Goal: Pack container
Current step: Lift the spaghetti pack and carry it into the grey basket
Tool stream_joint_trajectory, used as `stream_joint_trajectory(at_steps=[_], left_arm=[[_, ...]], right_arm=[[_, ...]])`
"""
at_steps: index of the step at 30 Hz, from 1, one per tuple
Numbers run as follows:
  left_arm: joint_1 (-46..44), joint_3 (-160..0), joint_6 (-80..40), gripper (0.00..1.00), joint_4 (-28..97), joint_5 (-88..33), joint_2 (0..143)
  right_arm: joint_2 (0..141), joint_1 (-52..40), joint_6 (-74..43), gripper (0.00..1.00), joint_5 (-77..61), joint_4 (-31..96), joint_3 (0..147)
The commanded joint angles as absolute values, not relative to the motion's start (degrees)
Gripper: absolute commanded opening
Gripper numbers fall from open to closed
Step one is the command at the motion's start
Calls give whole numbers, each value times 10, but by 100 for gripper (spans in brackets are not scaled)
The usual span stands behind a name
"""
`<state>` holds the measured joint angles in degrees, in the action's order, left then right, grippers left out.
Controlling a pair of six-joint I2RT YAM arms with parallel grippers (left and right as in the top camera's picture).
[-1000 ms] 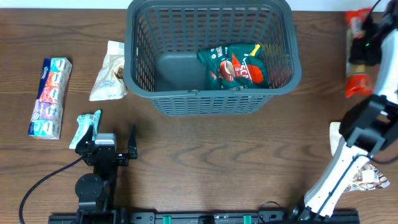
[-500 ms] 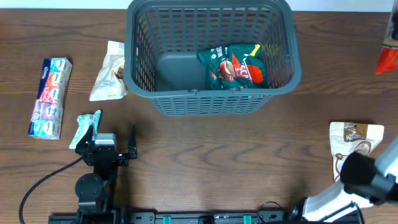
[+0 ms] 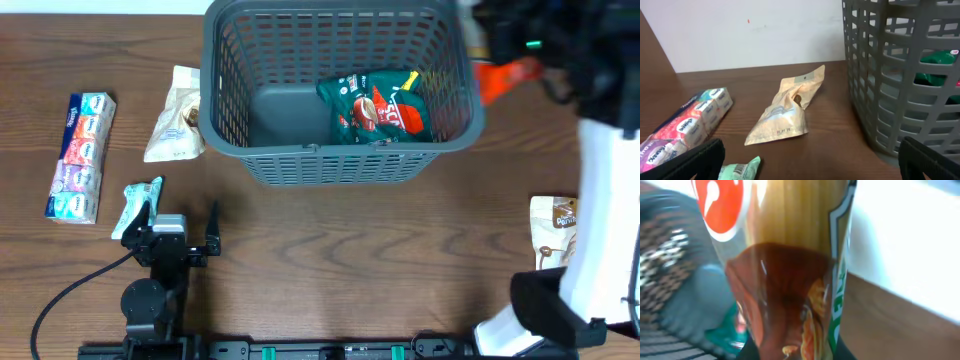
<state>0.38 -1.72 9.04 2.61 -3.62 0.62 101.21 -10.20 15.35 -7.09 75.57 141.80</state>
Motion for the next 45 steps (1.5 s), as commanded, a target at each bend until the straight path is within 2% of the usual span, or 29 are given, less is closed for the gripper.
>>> stream_joint_trajectory(at_steps=[1, 5, 16, 35, 45], left_arm=[[7, -3, 94, 99, 38, -34, 3], [7, -3, 94, 99, 38, -34, 3], [7, -3, 94, 99, 38, -34, 3], [7, -3, 94, 99, 38, -34, 3], [7, -3, 94, 99, 38, -34, 3]], right_arm=[[987, -175, 206, 1, -22, 744, 1442], [987, -223, 227, 1, -20, 759, 1442], [1027, -224, 322, 1, -146, 863, 1442], [1061, -224, 418, 1, -190, 874, 1441], [1086, -217, 446, 1, -190, 871, 1395]])
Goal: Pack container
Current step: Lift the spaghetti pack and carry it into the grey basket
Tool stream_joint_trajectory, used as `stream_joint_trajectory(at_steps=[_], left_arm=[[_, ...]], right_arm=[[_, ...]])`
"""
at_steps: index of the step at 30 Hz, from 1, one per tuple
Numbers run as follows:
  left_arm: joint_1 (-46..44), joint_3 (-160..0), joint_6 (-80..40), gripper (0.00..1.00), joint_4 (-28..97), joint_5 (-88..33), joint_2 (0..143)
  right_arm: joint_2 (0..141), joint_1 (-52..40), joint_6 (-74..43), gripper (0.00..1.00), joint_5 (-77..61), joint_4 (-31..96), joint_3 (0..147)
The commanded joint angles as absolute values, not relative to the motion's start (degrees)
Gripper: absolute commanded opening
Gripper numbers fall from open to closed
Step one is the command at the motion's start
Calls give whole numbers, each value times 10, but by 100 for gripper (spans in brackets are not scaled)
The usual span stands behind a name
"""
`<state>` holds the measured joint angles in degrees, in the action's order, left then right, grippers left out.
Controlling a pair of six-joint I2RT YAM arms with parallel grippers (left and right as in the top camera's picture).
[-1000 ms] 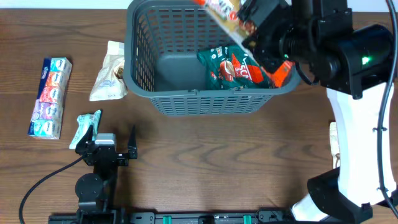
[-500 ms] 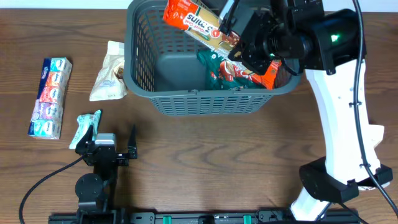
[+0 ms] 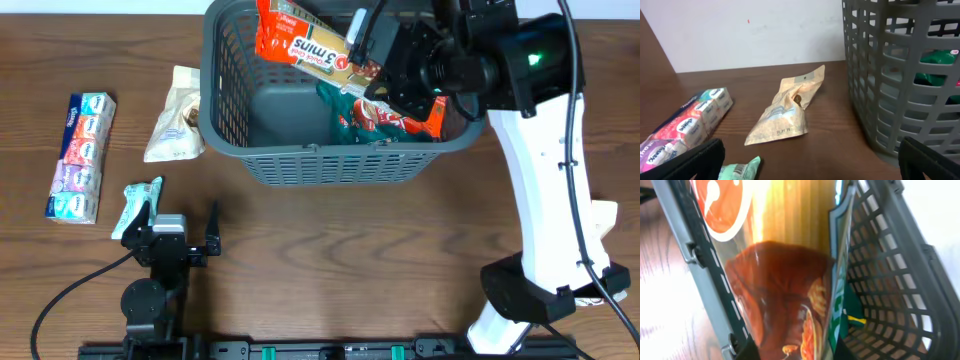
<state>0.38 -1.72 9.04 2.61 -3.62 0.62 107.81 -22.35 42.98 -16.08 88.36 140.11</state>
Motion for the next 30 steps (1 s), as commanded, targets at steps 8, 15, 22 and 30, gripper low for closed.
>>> stream_joint_trajectory(at_steps=[8, 15, 22, 30], left_arm=[[7, -3, 94, 99, 38, -34, 3], [7, -3, 94, 99, 38, -34, 3], [7, -3, 94, 99, 38, -34, 3], [7, -3, 94, 99, 38, -34, 3]], right_arm=[[1122, -194, 453, 1, -190, 859, 1356], [1135, -180, 460, 1, -224, 861, 1342], [1135, -181, 469, 1, -235, 859, 1316], [1135, -181, 479, 1, -260, 867, 1310]])
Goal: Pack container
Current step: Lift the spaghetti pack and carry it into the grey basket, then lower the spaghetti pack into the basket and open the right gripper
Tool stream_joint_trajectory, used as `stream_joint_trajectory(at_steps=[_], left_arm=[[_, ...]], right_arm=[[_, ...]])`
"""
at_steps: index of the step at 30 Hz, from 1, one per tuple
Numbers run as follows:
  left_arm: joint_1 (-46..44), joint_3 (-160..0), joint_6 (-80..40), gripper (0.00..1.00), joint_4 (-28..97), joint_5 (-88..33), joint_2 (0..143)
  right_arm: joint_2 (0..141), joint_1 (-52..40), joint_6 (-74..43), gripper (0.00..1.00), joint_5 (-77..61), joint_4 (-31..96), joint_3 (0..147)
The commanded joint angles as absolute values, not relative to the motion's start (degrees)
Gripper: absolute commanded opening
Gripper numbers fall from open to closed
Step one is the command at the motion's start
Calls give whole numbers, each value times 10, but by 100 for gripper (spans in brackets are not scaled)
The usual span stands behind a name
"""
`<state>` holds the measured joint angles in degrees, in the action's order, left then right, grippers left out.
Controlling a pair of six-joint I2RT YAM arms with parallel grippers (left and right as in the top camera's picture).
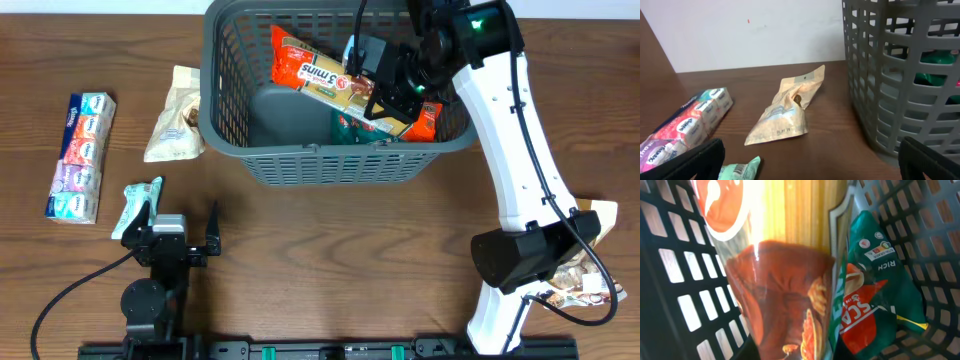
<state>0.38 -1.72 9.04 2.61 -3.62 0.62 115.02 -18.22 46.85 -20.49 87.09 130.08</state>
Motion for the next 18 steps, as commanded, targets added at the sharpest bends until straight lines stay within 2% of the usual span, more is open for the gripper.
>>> stream_joint_trajectory(at_steps=[1, 9, 11, 12, 14, 18], left_arm=[[7, -3, 94, 99, 38, -34, 3], [7, -3, 94, 99, 38, -34, 3], [7, -3, 94, 99, 38, -34, 3], [7, -3, 94, 99, 38, -34, 3], [7, -3, 94, 99, 38, -34, 3], [7, -3, 94, 99, 38, -34, 3]], right_arm=[[1135, -181, 481, 1, -262, 868, 1310], [1135, -195, 494, 1, -266, 870, 1285], [1135, -198, 493, 17, -266, 870, 1277], [1135, -199, 493, 37, -266, 870, 1273], [1135, -203, 493, 58, -266, 871, 1269], [1135, -208, 493, 62, -266, 872, 1268]])
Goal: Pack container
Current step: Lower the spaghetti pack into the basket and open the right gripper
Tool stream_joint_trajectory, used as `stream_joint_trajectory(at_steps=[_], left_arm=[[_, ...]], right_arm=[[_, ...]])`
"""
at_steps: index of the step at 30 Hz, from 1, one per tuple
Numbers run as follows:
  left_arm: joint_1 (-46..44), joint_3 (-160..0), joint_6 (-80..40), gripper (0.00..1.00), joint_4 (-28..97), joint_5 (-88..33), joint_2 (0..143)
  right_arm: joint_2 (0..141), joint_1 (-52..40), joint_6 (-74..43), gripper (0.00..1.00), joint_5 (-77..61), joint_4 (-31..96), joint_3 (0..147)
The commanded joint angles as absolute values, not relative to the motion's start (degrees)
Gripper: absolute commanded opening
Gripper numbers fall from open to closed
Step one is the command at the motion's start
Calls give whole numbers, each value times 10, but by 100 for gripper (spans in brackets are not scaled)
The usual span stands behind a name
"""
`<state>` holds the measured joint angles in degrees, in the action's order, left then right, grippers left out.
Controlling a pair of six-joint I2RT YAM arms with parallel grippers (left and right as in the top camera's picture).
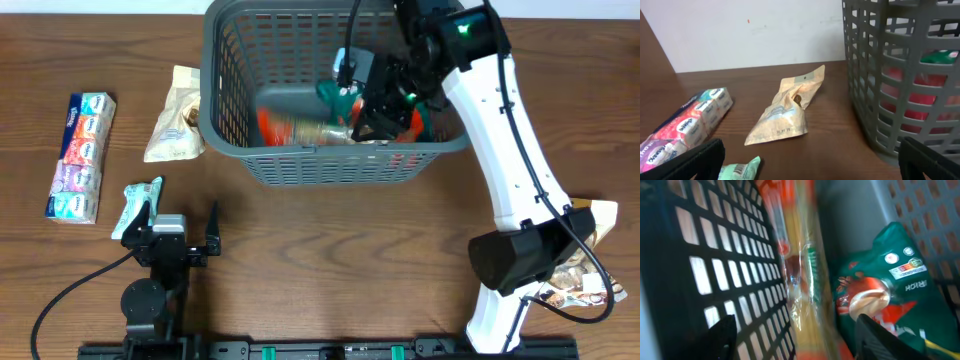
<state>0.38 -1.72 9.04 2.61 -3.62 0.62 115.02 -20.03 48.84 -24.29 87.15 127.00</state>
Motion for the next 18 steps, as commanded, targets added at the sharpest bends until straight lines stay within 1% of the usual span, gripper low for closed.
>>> stream_joint_trajectory(at_steps=[1, 9, 10, 11, 14, 16, 18], left_arm=[[7, -3, 94, 99, 38, -34, 3], [7, -3, 94, 99, 38, -34, 3], [7, -3, 94, 99, 38, -34, 3], [7, -3, 94, 99, 38, -34, 3], [7, -3, 94, 99, 38, -34, 3], [7, -3, 94, 99, 38, -34, 3], [7, -3, 94, 99, 38, -34, 3]], right_arm=[[1135, -208, 493, 63, -266, 873, 1268], [1135, -208, 475, 63, -266, 866, 1268], [1135, -208, 466, 63, -263, 860, 1268], [1134, -208, 455, 67, -256, 852, 1269], [1127, -206, 380, 70, -201, 814, 1280], [1121, -204, 312, 76, -145, 787, 1296], [1111, -201, 214, 92, -49, 760, 1325]])
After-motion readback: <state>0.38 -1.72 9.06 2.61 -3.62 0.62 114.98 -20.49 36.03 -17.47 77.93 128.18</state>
